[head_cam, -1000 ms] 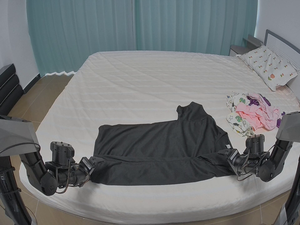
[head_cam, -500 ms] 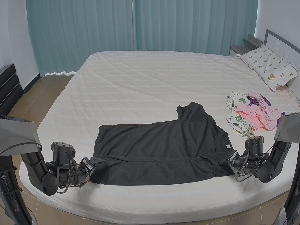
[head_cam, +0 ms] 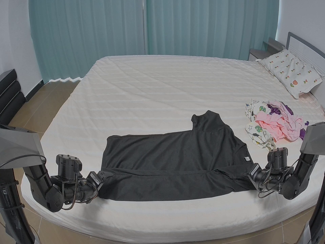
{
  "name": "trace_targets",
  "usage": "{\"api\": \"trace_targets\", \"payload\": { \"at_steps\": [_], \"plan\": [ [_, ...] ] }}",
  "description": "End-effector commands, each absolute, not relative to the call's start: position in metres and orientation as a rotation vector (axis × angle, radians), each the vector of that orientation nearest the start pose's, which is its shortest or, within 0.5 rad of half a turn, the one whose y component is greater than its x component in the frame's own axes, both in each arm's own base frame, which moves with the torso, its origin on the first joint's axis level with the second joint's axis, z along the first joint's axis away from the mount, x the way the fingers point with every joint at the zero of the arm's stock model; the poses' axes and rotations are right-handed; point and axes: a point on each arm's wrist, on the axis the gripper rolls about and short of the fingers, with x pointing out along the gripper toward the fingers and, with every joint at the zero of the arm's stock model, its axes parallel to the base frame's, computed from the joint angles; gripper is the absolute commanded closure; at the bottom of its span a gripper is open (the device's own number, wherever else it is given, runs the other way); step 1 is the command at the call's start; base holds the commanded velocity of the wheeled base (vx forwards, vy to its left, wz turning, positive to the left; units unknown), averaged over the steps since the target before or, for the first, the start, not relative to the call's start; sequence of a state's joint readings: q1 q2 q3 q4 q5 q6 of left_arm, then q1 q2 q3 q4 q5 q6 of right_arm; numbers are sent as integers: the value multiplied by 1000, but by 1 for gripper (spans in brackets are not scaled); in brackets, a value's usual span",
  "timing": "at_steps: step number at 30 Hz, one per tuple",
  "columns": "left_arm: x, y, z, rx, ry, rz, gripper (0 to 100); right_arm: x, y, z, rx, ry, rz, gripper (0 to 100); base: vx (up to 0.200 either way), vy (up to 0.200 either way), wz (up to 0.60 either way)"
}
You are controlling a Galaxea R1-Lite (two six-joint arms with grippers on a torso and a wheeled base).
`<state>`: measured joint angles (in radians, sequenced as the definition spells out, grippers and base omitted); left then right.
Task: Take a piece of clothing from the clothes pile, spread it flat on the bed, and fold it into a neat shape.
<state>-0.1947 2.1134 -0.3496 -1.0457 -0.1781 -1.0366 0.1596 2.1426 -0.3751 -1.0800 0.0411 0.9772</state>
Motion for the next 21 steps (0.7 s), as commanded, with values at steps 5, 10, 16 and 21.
{"api": "trace_targets", "payload": {
  "at_steps": [5, 10, 16, 21],
  "plan": [
    [267, -57, 3, -972, 840, 51, 0, 276, 44, -5, 893, 744, -168, 0, 0, 0, 0],
    [267, -57, 3, -972, 839, 50, 0, 279, 45, -5, 908, 729, -142, 0, 0, 0, 0],
    [267, -57, 3, -972, 839, 50, 0, 284, 43, -11, 919, 724, -144, 0, 0, 0, 0],
    [267, -57, 3, -972, 839, 49, 0, 287, 43, -13, 967, 693, -144, 0, 0, 0, 0]
  ]
}}
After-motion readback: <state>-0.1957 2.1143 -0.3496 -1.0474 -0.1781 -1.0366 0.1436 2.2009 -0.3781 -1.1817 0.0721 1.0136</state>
